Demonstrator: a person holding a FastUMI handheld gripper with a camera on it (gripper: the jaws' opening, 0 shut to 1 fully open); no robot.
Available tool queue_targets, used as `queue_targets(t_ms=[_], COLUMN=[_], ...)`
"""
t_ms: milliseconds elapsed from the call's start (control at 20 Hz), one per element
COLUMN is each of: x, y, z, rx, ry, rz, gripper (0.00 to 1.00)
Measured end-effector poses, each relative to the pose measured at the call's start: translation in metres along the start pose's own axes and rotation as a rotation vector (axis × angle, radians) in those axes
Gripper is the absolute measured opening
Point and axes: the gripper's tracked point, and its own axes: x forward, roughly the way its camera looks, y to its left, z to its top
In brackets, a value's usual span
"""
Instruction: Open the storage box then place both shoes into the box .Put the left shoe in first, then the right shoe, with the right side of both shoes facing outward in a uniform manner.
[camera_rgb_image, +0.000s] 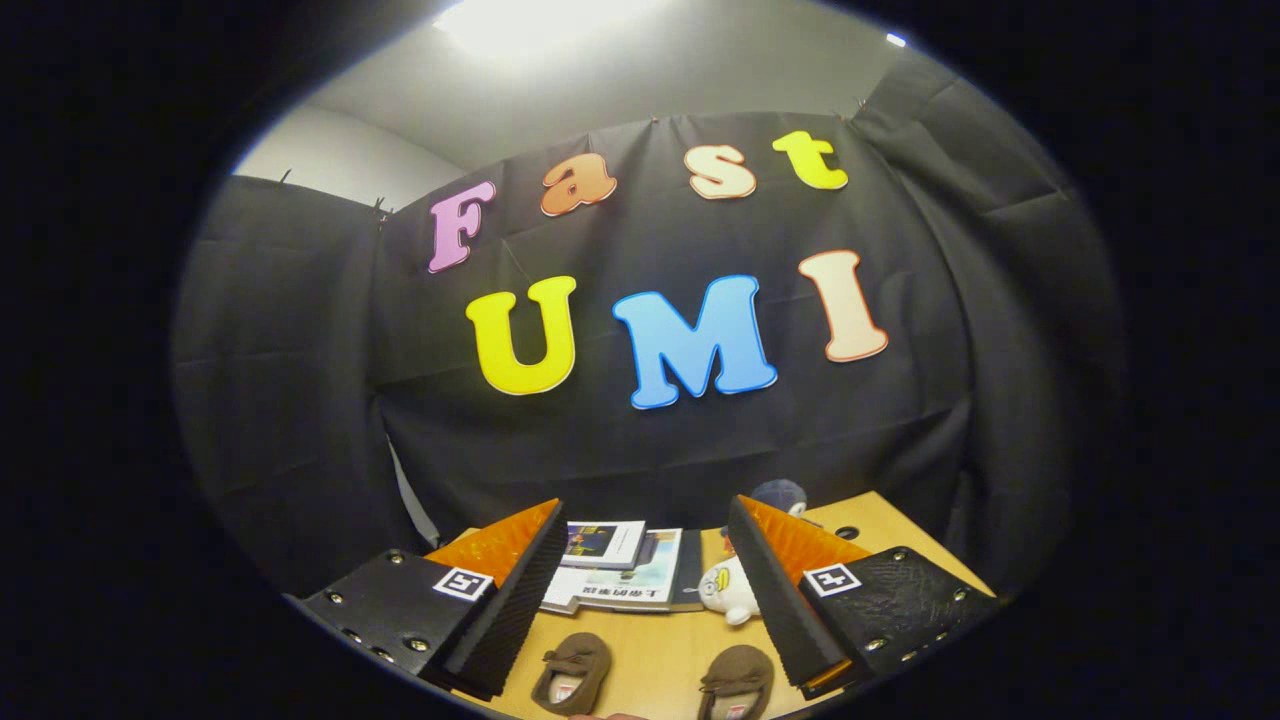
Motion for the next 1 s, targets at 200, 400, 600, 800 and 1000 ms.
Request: queue_targets(t_ms=[200,400,600,800,1000], x=[0.013,0.023,0.031,0.037,0.050], y=[0.025,0.067,0.106,0.140,0.163], z=[-0.036,-0.082,-0.129,-0.180,-0.226], rx=[0.056,0.132,0.211,0.326,0.416], ry=[0.109,0.243,0.381,0.538,0.653], rz=[0.112,0.272,0.400,0.510,0.584], gripper=[0.97,0.97,0.97,0.98,0.98])
